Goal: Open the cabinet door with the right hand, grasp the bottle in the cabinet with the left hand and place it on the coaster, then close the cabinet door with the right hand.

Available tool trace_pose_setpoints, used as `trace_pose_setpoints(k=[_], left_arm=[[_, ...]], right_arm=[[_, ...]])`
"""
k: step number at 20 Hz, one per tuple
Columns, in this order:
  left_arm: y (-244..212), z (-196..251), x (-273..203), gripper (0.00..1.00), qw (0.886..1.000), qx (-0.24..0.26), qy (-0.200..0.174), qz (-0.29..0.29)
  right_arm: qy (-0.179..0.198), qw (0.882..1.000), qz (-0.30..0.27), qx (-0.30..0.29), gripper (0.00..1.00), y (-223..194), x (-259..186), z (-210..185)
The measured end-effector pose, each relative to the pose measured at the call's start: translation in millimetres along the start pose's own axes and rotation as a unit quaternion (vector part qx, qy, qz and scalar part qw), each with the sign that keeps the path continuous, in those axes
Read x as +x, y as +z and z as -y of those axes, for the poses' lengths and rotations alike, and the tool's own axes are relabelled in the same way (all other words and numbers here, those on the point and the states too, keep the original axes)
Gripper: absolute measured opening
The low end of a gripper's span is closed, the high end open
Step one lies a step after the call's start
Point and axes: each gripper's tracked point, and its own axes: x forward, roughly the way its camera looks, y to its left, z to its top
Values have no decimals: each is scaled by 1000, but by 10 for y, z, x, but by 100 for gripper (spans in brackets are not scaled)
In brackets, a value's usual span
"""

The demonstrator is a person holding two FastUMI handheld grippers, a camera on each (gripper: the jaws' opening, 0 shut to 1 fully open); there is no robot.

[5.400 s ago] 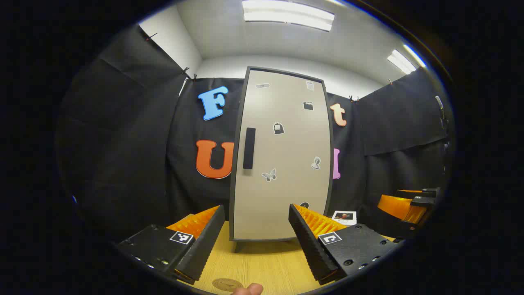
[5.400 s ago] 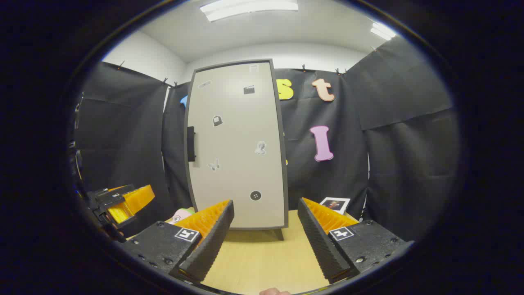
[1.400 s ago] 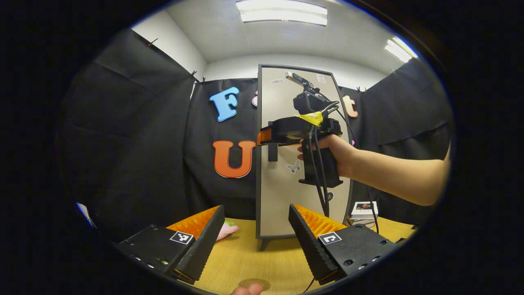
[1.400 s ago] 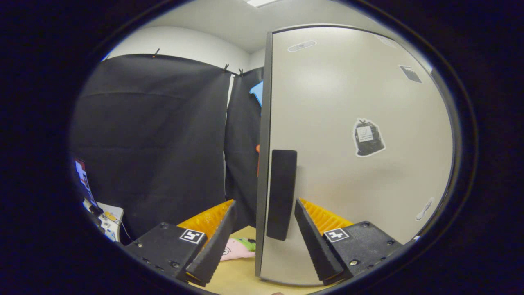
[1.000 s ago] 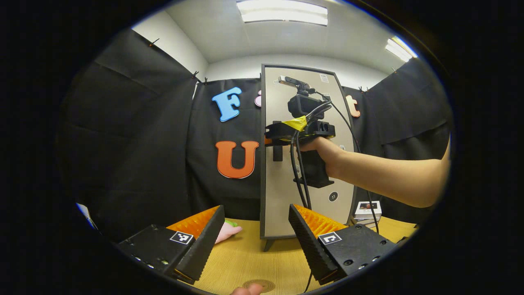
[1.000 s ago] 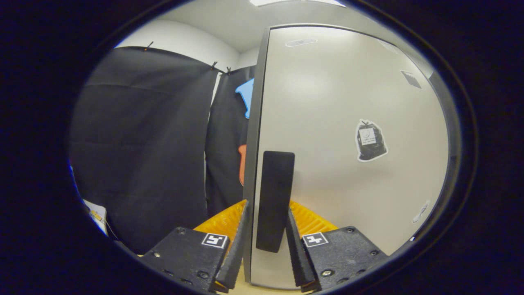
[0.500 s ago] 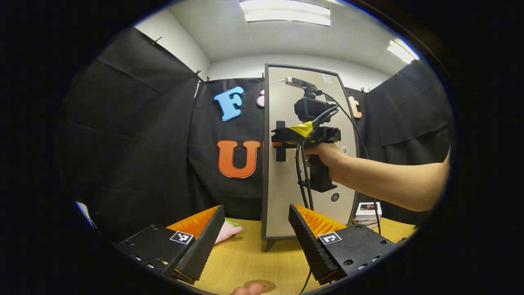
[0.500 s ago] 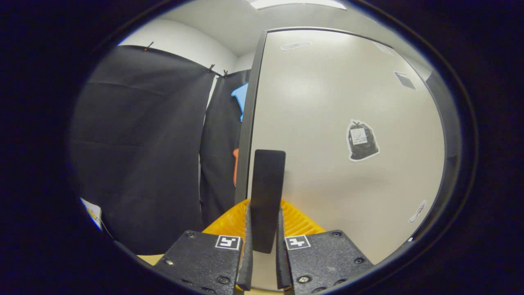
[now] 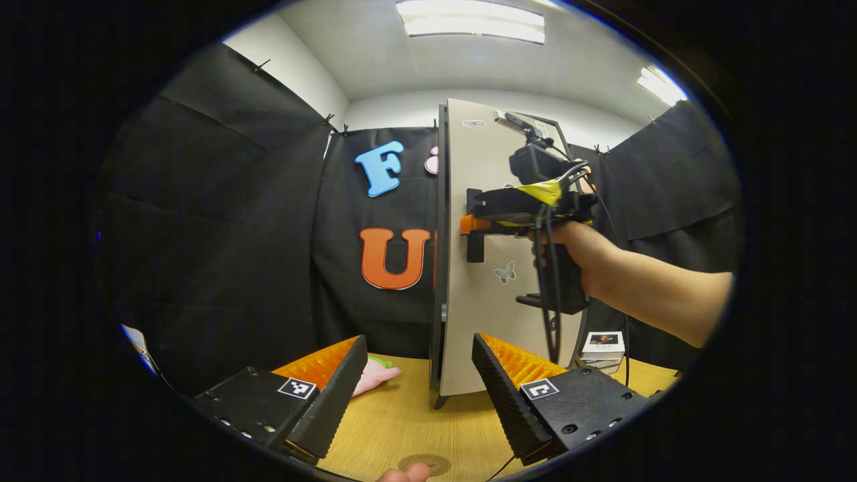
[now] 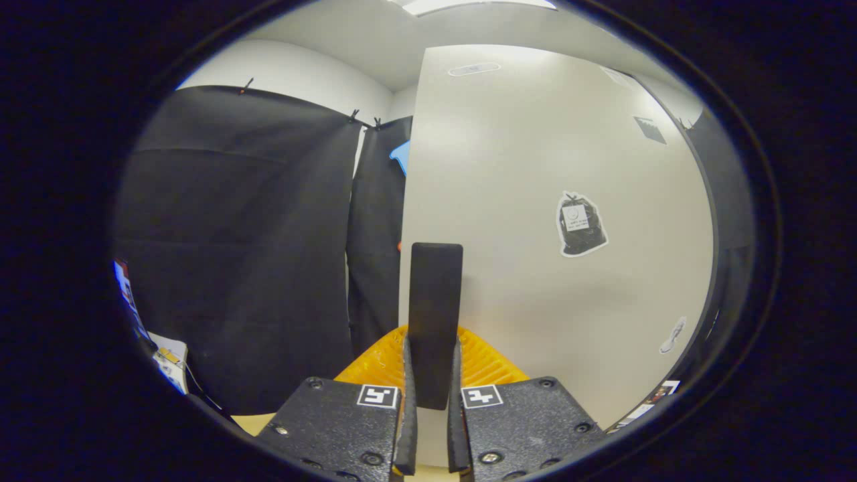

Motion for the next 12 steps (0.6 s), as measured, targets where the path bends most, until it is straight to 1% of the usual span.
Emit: trace_pose_setpoints(k=[4, 7, 9, 12], left_arm=[[30, -40, -3, 95, 1000, 4, 7, 6], [79, -11, 44, 95, 1000, -3, -1, 6], [73, 17, 19, 95, 1000, -2, -11, 6], [192, 71, 28, 95, 999, 0, -16, 28]], right_arm=[[21, 1000, 3, 0, 21, 12, -524, 11], [33, 999, 0, 4, 21, 20, -857, 76], [34, 999, 1, 1, 21, 17, -1103, 133], [23, 1000, -2, -2, 22, 9, -1421, 216]])
